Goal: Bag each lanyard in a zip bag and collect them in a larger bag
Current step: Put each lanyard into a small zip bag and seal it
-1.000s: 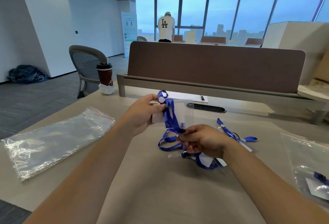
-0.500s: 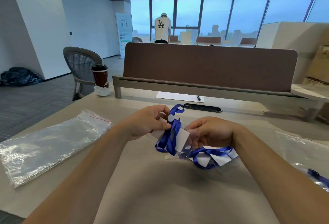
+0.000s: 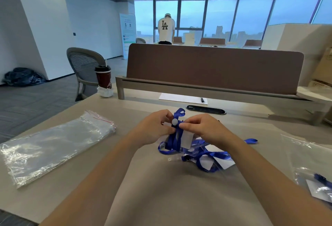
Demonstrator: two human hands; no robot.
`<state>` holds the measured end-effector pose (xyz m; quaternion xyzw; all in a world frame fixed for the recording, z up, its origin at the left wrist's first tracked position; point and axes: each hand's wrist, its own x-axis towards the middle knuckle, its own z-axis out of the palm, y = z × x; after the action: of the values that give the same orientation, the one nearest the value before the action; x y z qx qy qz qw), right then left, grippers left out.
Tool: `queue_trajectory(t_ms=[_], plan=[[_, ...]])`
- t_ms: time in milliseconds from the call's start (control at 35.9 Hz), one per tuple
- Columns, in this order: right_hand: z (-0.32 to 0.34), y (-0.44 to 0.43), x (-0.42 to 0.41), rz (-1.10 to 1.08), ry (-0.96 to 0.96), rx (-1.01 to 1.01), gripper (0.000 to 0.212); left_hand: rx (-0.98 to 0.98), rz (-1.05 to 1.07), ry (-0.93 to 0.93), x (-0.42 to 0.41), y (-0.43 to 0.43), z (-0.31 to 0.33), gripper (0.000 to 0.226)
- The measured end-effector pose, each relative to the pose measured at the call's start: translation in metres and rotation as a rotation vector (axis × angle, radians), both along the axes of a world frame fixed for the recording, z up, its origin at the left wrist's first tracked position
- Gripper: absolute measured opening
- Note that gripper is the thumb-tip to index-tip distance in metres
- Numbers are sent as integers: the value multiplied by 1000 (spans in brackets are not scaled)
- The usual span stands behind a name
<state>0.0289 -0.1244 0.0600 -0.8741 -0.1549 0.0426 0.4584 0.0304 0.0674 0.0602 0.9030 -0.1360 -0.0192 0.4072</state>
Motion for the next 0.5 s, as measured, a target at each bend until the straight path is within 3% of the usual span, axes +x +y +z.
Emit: queue_trajectory(t_ms=[250,501], plan=[[-6,20,-4,-110,-190,-45,35,-47,45,-45,0,2,-5,29],[-14,37,-4,-73,-170,28,8,-168,132,-36,-5,19,-17,38]])
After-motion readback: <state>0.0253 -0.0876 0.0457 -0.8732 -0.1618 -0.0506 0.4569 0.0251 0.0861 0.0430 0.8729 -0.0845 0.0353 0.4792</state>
